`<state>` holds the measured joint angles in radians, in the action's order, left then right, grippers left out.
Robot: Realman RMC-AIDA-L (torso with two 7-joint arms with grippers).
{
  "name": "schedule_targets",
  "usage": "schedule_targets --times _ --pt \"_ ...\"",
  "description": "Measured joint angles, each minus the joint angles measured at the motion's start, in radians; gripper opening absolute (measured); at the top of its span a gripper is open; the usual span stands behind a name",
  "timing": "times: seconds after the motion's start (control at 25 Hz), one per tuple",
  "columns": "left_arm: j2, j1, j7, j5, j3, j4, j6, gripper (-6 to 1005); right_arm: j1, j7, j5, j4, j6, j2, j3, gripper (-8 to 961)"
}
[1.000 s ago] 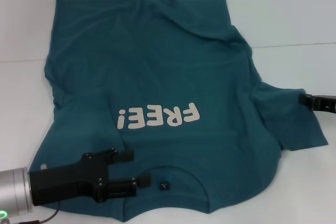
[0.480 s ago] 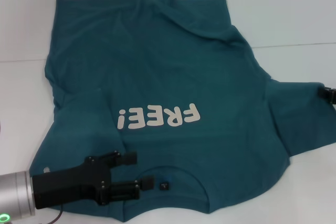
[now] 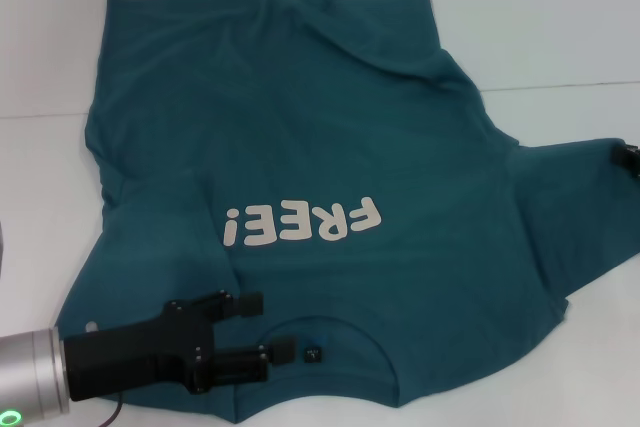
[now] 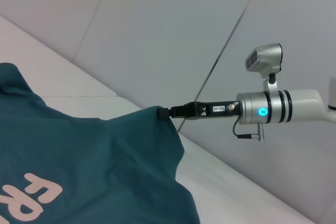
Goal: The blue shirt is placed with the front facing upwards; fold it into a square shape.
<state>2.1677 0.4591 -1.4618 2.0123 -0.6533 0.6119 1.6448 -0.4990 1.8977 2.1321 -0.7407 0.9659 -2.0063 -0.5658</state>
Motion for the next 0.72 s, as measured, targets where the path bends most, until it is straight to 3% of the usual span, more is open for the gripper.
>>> schedule_targets --times 0.28,0.72 --pt "0.0 0.002 0.0 -0.001 -0.001 -0.008 0.0 920 -0.019 0.0 0.0 -0.007 0.002 0.004 -0.007 97" --pt "0.0 0.003 0.002 -0.002 0.004 -0.011 -0.005 920 -0.065 0.0 0.0 -0.04 0.039 -0.01 -0.013 122"
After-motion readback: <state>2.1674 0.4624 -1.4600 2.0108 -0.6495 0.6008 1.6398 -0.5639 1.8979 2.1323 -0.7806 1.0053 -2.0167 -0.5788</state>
